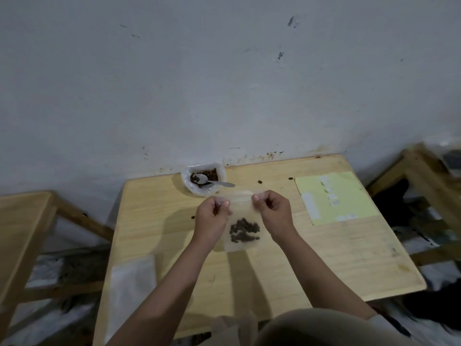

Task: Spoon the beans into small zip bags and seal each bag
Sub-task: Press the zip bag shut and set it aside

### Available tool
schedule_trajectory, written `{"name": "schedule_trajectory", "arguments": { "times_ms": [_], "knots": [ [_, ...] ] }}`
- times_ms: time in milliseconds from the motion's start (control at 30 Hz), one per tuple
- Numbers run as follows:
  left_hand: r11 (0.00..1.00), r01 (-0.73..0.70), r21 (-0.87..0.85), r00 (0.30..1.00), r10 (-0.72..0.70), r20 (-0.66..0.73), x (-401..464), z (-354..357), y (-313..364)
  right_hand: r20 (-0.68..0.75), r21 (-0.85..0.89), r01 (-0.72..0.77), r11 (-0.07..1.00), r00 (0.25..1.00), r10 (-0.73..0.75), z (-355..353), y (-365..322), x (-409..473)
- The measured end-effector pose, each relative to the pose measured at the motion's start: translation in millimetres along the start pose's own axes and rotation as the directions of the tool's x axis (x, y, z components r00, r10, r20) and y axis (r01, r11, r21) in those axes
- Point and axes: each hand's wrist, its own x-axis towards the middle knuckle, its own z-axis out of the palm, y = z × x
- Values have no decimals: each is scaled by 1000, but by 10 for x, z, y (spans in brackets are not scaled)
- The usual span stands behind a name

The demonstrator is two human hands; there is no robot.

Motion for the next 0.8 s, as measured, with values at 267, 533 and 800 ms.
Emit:
{"name": "schedule_trajectory", "arguments": {
  "times_ms": [267,533,800],
  "knots": [
    [994,67,-83,987,-54,151,-85,225,84,-20,56,-67,996,997,68,-231,-17,-110],
    [996,53,-66,977,-39,208,-111,400,181,-91,52,-56,997,994,60,-353,-127,-115],
    [994,61,-95,977,-40,208,-90,506,209,-81,156,-83,984,992,97,-480,-170,-149]
  ]
}}
